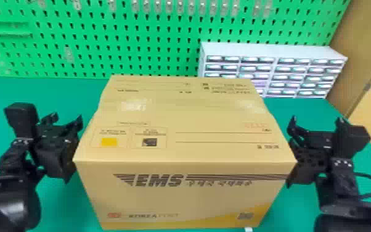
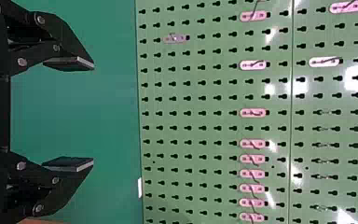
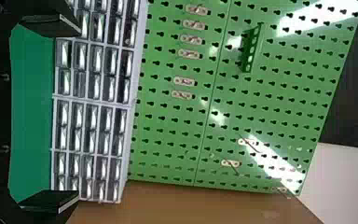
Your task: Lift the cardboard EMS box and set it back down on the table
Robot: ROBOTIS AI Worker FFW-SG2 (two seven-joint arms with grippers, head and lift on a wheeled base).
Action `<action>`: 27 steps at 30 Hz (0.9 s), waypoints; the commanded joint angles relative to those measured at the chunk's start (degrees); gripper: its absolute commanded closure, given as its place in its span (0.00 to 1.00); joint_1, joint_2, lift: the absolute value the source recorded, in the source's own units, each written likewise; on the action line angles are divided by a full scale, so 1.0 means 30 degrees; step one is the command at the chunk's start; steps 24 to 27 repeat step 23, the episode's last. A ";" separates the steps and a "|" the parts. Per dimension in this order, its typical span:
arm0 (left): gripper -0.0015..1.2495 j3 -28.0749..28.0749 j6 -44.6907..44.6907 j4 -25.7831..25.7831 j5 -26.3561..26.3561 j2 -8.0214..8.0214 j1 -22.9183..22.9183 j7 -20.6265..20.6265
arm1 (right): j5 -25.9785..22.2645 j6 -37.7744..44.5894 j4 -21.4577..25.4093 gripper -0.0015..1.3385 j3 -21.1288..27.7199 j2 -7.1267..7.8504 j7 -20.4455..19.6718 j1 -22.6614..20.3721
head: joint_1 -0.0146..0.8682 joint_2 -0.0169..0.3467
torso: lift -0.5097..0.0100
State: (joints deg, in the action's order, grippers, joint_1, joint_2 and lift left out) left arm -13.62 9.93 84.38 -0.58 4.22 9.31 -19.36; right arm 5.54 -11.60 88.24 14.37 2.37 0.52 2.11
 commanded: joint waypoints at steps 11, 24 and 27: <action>0.42 0.0086 0.0030 0.0000 0.0018 0.0000 -0.0057 -0.0022 | 0.0059 -0.0176 0.0000 0.06 -0.0103 0.0000 0.0001 0.0000 | 0.78 0.01 | 0.80; 0.42 0.0086 0.0059 0.0000 0.0047 0.0000 -0.0057 0.0007 | 0.0176 -0.0293 0.0000 0.06 -0.0162 0.0000 0.0001 0.0000 | 0.78 0.01 | 0.80; 0.42 0.0086 0.0059 0.0000 0.0047 0.0000 -0.0057 0.0007 | 0.0176 -0.0293 0.0000 0.06 -0.0162 0.0000 0.0001 0.0000 | 0.78 0.01 | 0.80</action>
